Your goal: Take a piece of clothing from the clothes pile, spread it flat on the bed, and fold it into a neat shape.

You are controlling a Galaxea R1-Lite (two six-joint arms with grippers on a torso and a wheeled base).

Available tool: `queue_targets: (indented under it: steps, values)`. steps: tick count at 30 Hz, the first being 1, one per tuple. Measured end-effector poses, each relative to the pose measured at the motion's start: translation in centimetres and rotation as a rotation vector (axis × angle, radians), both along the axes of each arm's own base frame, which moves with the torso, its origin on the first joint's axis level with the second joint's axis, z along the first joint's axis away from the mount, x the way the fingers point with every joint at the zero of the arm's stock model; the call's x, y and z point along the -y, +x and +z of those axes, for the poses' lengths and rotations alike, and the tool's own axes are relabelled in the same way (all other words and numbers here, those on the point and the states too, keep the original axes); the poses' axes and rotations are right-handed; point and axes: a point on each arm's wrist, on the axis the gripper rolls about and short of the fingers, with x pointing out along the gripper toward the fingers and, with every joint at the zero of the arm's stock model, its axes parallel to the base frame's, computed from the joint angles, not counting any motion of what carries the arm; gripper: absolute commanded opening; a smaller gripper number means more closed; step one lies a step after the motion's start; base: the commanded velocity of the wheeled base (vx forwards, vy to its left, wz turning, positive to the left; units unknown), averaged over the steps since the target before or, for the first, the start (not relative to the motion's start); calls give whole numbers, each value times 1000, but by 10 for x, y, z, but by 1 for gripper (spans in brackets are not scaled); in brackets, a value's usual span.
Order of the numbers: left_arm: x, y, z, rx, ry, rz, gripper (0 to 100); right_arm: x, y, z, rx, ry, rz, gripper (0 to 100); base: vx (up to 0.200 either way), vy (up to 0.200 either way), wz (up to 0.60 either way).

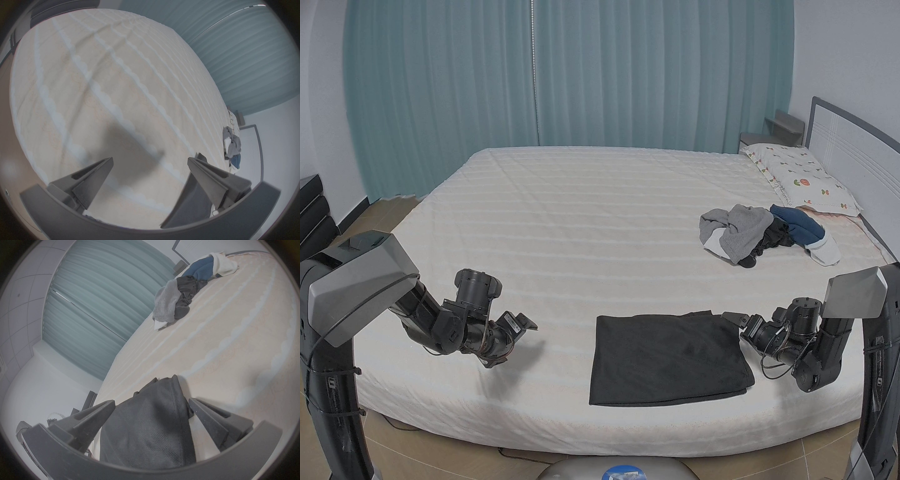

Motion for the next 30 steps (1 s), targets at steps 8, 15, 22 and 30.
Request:
queue_targets:
  steps: [8, 15, 22, 30]
  values:
    - [8, -2, 1, 1, -1, -20, 100, -1, -2, 4, 3, 1, 3, 100, 0, -200, 0]
    - [12, -3, 1, 2, -2, -31, 100, 0, -4, 7, 6, 2, -1, 100, 0, -200, 0]
    - [16, -2, 4, 16, -8, -40, 100, 0, -8, 9, -1, 1, 3, 100, 0, -200, 0]
    - [21, 5, 12, 47, -30, -31, 100, -23, -24, 10, -42, -1, 76, 100, 0, -75, 0]
